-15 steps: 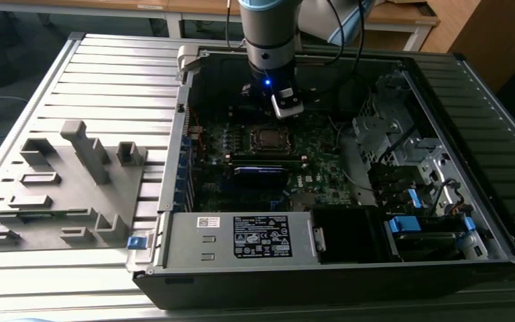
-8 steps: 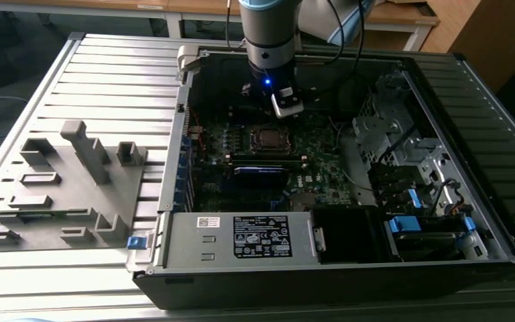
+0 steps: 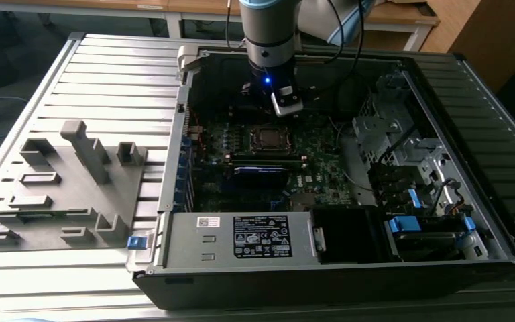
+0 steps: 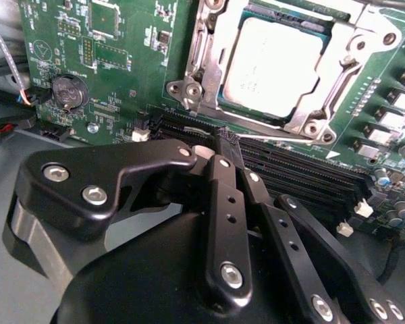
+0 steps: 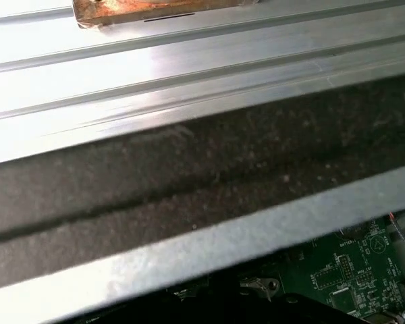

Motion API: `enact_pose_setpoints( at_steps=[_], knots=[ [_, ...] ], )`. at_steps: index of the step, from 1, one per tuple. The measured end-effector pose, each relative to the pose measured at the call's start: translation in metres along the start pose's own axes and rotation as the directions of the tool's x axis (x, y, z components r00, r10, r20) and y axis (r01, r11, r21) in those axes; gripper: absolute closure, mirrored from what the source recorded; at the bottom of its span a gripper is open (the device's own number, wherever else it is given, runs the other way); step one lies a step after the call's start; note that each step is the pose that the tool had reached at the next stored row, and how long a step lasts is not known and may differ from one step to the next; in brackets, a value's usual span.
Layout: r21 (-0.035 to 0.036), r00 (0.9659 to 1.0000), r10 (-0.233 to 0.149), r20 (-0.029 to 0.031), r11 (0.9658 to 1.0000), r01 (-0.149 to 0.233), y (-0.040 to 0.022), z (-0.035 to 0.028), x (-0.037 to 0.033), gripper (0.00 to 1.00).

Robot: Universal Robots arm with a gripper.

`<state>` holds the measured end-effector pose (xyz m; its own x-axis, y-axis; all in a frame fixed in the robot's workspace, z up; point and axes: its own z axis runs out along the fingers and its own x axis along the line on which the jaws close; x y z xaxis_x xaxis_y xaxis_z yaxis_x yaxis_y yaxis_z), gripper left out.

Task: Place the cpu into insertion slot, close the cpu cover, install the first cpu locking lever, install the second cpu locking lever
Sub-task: 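Install the first cpu locking lever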

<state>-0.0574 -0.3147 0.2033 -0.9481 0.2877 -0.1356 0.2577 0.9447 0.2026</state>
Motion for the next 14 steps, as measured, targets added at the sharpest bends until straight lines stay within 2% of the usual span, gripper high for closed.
enact_pose_setpoints(
  at_steps=[14],
  knots=[
    [0.0016,0.9998,0.019,0.0080,0.9998,-0.019,-0.0001,0.0014,0.0023,0.89]
  ],
)
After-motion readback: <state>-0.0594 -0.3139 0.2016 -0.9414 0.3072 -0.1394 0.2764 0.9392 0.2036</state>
